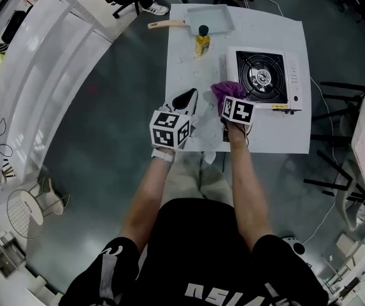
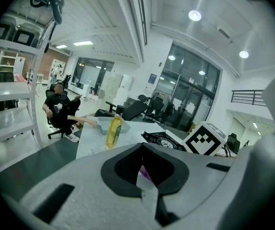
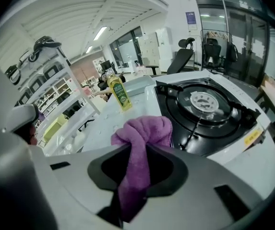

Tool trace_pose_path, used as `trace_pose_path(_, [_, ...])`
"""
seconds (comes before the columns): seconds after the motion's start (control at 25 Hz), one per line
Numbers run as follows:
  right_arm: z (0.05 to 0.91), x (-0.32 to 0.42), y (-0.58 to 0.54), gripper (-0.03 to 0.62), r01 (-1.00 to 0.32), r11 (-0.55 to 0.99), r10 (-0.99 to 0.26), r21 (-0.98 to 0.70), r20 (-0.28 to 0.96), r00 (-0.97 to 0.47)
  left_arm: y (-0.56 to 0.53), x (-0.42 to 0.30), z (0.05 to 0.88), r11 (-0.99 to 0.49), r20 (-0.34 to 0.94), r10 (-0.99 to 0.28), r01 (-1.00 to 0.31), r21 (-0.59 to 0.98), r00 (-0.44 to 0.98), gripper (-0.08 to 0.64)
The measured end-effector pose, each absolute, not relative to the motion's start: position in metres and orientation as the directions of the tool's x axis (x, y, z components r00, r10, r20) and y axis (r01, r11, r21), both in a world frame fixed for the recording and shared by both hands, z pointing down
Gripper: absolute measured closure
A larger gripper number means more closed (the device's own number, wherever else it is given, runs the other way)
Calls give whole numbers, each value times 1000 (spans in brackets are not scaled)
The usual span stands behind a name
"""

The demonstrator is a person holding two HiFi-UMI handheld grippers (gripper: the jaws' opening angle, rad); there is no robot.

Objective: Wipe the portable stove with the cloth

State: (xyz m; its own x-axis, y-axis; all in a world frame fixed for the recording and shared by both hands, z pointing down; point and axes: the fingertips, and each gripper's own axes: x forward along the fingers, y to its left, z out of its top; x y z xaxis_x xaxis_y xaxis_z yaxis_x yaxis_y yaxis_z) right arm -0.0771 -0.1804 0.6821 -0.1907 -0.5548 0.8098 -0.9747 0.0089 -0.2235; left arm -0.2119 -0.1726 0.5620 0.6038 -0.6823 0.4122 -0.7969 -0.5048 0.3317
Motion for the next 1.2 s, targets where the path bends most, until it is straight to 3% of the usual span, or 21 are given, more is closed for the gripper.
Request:
trace_pose_path(0.56, [683,-72,-113,503,-970,66,-557,-235,798,-231,-131,-205,557,-524,408,-671,-785,331,619,554])
trace_pose_path(1.2, [670,-65,-102,503,-968,2,-578,-251,789,-206,-141,-188,544,-637,395,-574,-694,336,718,554])
